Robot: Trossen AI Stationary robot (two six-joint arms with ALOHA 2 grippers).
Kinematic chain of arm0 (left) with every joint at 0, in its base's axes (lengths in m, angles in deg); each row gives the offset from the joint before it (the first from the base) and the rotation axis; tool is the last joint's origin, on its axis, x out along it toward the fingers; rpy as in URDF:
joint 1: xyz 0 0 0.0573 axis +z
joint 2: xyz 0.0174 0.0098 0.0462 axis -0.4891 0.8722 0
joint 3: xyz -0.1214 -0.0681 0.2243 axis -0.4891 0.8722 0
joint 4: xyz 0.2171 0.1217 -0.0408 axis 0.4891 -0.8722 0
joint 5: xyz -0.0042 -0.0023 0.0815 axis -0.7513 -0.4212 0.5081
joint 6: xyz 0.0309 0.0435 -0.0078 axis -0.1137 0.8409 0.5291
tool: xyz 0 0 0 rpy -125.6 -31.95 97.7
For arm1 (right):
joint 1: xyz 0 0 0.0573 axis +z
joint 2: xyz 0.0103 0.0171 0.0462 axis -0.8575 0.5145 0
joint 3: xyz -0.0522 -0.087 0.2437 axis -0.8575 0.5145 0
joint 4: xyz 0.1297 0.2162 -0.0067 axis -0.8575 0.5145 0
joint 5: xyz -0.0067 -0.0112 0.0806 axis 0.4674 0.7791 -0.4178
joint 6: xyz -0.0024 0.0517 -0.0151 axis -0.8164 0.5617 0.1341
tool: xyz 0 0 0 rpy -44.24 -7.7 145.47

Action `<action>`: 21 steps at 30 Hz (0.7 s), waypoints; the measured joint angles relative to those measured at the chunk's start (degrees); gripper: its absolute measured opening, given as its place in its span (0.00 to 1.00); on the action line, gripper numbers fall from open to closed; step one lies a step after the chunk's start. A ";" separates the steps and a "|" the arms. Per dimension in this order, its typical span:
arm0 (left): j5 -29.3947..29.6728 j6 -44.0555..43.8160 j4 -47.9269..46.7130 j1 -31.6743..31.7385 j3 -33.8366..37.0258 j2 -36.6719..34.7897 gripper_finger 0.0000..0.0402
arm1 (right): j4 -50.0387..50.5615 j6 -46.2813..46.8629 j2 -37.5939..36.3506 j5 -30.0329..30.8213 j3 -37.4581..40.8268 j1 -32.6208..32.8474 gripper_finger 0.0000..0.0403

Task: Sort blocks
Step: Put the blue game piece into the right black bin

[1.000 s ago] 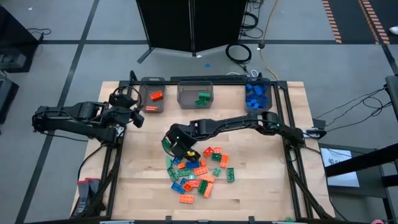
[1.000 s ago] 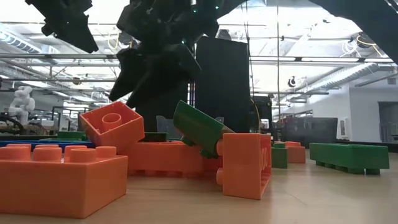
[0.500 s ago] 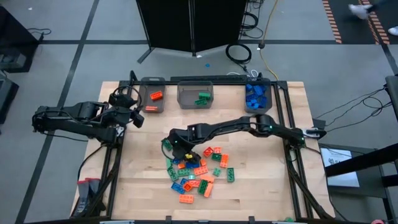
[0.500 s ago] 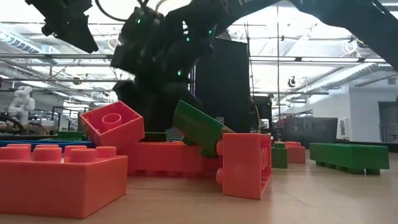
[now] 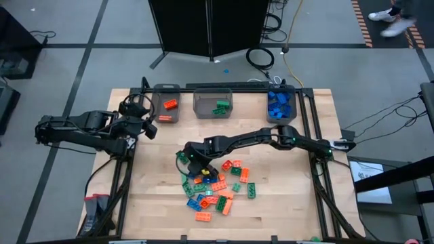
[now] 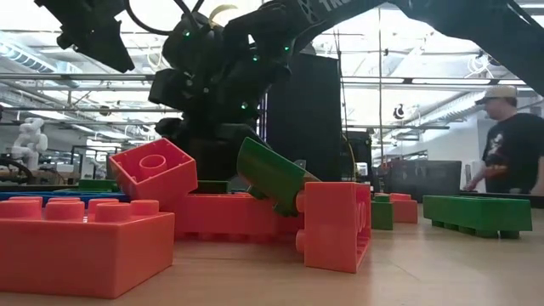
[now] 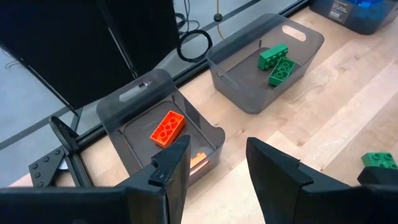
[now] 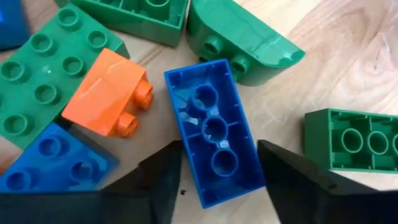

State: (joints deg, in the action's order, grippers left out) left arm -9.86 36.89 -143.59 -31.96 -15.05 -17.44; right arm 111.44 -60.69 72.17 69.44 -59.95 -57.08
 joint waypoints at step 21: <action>0.02 0.31 0.00 0.00 0.00 0.00 0.40 | 2.43 14.32 -6.43 7.94 -3.03 -1.20 0.29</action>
State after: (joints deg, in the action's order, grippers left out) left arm -9.84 37.20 -143.59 -31.96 -15.05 -17.44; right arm 113.88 -46.37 65.74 77.38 -62.97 -58.28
